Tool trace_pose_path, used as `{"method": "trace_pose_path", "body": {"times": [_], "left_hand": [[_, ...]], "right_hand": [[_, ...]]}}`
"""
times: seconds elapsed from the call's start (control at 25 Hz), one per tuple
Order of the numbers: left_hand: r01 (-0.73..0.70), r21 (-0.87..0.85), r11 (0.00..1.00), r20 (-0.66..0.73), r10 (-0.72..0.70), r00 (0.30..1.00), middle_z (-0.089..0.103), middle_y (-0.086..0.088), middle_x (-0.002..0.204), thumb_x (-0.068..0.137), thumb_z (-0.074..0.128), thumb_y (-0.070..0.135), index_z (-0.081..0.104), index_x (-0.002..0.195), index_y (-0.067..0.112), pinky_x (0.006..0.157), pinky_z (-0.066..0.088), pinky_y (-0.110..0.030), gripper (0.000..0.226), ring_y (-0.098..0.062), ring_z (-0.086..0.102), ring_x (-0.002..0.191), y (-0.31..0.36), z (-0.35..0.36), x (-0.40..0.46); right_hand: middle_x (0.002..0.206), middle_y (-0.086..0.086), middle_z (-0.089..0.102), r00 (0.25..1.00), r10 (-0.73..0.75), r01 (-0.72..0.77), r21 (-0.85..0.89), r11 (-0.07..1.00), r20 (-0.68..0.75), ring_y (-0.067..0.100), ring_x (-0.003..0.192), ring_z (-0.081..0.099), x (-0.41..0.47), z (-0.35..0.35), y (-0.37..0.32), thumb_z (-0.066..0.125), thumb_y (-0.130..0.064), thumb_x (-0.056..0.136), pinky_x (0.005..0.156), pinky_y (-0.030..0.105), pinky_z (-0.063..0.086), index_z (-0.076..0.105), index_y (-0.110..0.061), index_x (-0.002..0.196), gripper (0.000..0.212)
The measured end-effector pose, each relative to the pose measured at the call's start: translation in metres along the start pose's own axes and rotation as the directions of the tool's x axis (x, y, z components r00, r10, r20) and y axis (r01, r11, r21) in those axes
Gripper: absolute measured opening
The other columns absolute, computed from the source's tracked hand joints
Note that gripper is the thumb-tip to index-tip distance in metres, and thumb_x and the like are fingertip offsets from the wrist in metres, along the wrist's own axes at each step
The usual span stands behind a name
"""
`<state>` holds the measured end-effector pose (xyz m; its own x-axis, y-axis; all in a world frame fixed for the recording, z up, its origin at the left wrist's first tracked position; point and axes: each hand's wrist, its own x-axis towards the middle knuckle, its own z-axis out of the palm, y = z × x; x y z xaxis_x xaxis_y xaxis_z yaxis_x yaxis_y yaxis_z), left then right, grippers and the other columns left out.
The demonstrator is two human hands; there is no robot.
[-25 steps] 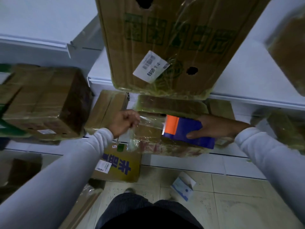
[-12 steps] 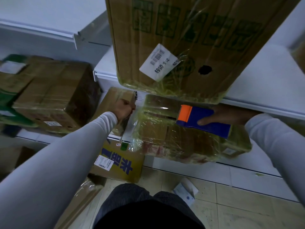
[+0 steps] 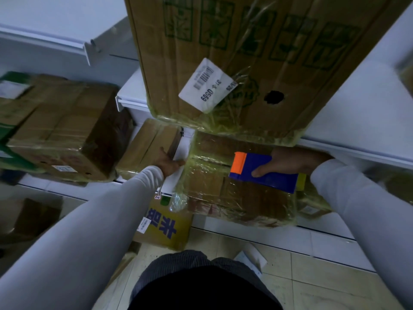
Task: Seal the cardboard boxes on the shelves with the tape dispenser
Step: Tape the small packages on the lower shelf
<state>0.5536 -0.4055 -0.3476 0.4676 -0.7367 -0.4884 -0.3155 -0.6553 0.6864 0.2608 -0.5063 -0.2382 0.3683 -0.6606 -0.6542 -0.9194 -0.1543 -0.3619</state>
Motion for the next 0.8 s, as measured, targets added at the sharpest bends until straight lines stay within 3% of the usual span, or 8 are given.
{"method": "trace_pose_path", "body": {"times": [0.04, 0.12, 0.16, 0.32, 0.52, 0.64, 0.72, 0.8], "left_hand": [[-0.071, 0.061, 0.996, -0.110, 0.077, 0.991, 0.054, -0.022, 0.126, 0.088, 0.063, 0.025, 0.034, 0.137, 0.004, 0.086, 0.043, -0.039, 0.061, -0.038, 0.055, 0.112, -0.002, 0.000, -0.002], [-0.200, 0.109, 0.974, -0.311, 0.225, 0.924, 0.064, -0.021, 0.106, 0.093, 0.053, 0.033, 0.051, 0.117, 0.007, 0.077, 0.044, -0.036, 0.036, -0.040, 0.060, 0.098, 0.003, 0.009, -0.009], [-0.240, 0.111, 0.964, -0.325, 0.263, 0.908, 0.065, -0.021, 0.101, 0.094, 0.048, 0.041, 0.053, 0.112, 0.006, 0.075, 0.044, -0.036, 0.040, -0.041, 0.061, 0.094, 0.009, 0.016, -0.010], [-0.204, 0.224, 0.953, -0.103, 0.231, 0.968, 0.061, -0.022, 0.117, 0.093, 0.039, 0.055, 0.045, 0.122, 0.007, 0.087, 0.044, -0.040, 0.056, -0.040, 0.058, 0.106, 0.025, 0.050, -0.014], [-0.327, 0.196, 0.924, -0.060, 0.344, 0.937, 0.062, -0.025, 0.115, 0.097, 0.047, 0.037, 0.050, 0.126, 0.003, 0.092, 0.046, -0.040, 0.046, -0.040, 0.058, 0.107, 0.019, 0.022, -0.003], [-0.403, 0.141, 0.904, -0.037, 0.412, 0.911, 0.063, -0.022, 0.117, 0.096, 0.052, 0.024, 0.054, 0.125, 0.002, 0.086, 0.039, -0.026, 0.036, -0.037, 0.058, 0.109, 0.013, -0.006, 0.004], [-0.389, 0.297, 0.872, -0.061, 0.424, 0.904, 0.055, -0.021, 0.129, 0.096, 0.051, 0.023, 0.046, 0.133, 0.008, 0.089, 0.039, -0.030, 0.041, -0.039, 0.055, 0.113, 0.017, -0.013, 0.006], [-0.451, 0.503, 0.737, -0.076, 0.558, 0.827, 0.048, -0.018, 0.138, 0.097, 0.044, 0.027, 0.040, 0.139, 0.016, 0.095, 0.040, -0.037, 0.044, -0.041, 0.052, 0.117, 0.018, -0.005, 0.000]], "right_hand": [[0.048, -0.016, 0.065, 1.000, -0.009, 0.009, 0.003, 1.000, 0.000, 0.000, 0.043, 0.062, 0.001, 0.000, 0.000, 0.078, -0.056, 0.073, 0.038, 0.013, 0.040, 0.064, -0.026, 0.077, 0.033], [0.048, -0.019, 0.064, 1.000, -0.025, 0.025, 0.007, 1.000, 0.006, 0.000, 0.043, 0.062, 0.000, 0.001, 0.000, 0.079, -0.055, 0.073, 0.037, 0.012, 0.040, 0.063, -0.027, 0.076, 0.032], [0.049, -0.016, 0.066, 1.000, -0.029, 0.029, 0.010, 1.000, 0.005, 0.002, 0.046, 0.064, -0.001, 0.002, 0.000, 0.079, -0.055, 0.072, 0.039, 0.013, 0.041, 0.063, -0.026, 0.076, 0.033], [0.073, -0.002, 0.066, 0.999, -0.029, 0.027, -0.037, 0.999, -0.034, 0.016, 0.067, 0.065, -0.006, 0.007, -0.002, 0.079, -0.061, 0.067, 0.053, 0.025, 0.042, 0.064, -0.022, 0.077, 0.043], [0.085, -0.003, 0.067, 0.997, -0.062, 0.064, 0.061, 0.996, -0.035, 0.016, 0.076, 0.063, -0.016, 0.026, -0.016, 0.079, -0.060, 0.068, 0.062, 0.030, 0.047, 0.065, -0.023, 0.084, 0.042], [0.094, -0.001, 0.068, 0.995, -0.094, 0.096, 0.093, 0.991, -0.022, 0.017, 0.081, 0.065, -0.012, 0.047, -0.044, 0.078, -0.058, 0.071, 0.067, 0.029, 0.050, 0.067, -0.023, 0.095, 0.044], [0.107, 0.003, 0.069, 0.994, -0.108, 0.111, 0.113, 0.987, -0.034, 0.021, 0.087, 0.067, -0.008, 0.055, -0.058, 0.077, -0.056, 0.072, 0.075, 0.031, 0.054, 0.066, -0.021, 0.112, 0.054], [0.113, 0.005, 0.069, 0.996, -0.087, 0.089, 0.133, 0.987, -0.016, 0.024, 0.093, 0.068, -0.006, 0.054, -0.063, 0.078, -0.053, 0.074, 0.086, 0.038, 0.057, 0.065, -0.019, 0.117, 0.057]]}}
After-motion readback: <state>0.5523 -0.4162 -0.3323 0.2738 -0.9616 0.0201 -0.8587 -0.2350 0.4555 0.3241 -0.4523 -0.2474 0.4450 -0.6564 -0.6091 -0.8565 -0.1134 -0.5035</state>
